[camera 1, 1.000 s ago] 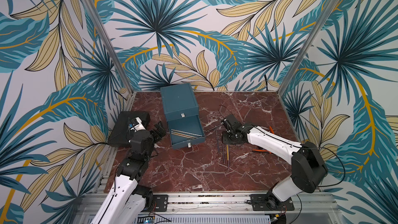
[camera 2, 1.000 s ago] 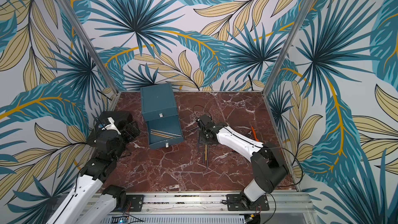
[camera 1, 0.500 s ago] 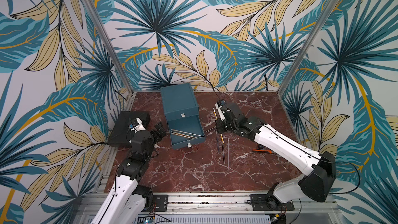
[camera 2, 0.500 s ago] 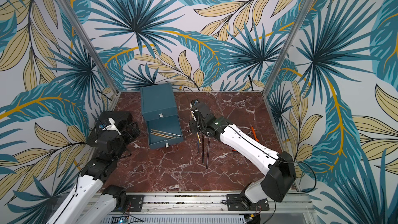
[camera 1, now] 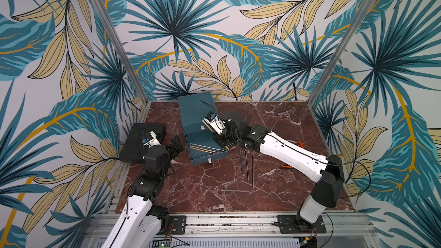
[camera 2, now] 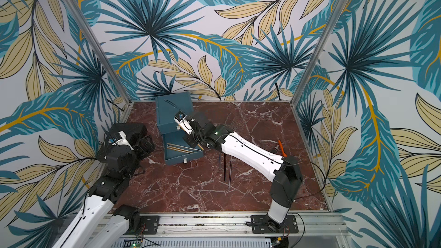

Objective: Please place the pencils in the drawer according to their color
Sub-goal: Place the pencil in the drawer.

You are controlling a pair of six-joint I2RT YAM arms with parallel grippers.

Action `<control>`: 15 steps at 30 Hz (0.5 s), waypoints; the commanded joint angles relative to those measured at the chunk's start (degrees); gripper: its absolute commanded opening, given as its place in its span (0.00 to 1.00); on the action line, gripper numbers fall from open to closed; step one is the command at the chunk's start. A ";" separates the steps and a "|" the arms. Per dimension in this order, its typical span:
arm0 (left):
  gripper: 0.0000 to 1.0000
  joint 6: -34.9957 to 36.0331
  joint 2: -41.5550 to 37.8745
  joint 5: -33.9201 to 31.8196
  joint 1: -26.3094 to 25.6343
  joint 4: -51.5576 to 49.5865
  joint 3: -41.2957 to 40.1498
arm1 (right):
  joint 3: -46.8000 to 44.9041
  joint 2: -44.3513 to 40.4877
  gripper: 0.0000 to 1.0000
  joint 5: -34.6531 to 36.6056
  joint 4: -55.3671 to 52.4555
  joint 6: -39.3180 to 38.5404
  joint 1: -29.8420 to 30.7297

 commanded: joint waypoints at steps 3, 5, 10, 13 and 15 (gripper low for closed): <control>1.00 0.55 -1.55 -1.11 0.39 -1.08 -0.25 | 2.59 2.95 0.00 -3.48 2.28 -5.17 0.40; 1.00 0.56 -1.77 -1.13 0.37 -1.18 -0.27 | 3.03 3.95 0.00 -4.30 2.44 -5.89 0.36; 1.00 0.56 -1.95 -1.30 0.36 -1.33 -0.25 | 3.49 6.56 0.00 -5.71 2.84 -7.18 0.66; 1.00 0.65 -1.97 -1.38 0.36 -1.37 -0.25 | 3.63 7.74 0.00 -6.20 2.88 -7.54 0.76; 1.00 0.74 -2.10 -1.54 0.41 -1.54 -0.30 | 3.67 8.45 0.00 -6.18 2.85 -7.70 0.72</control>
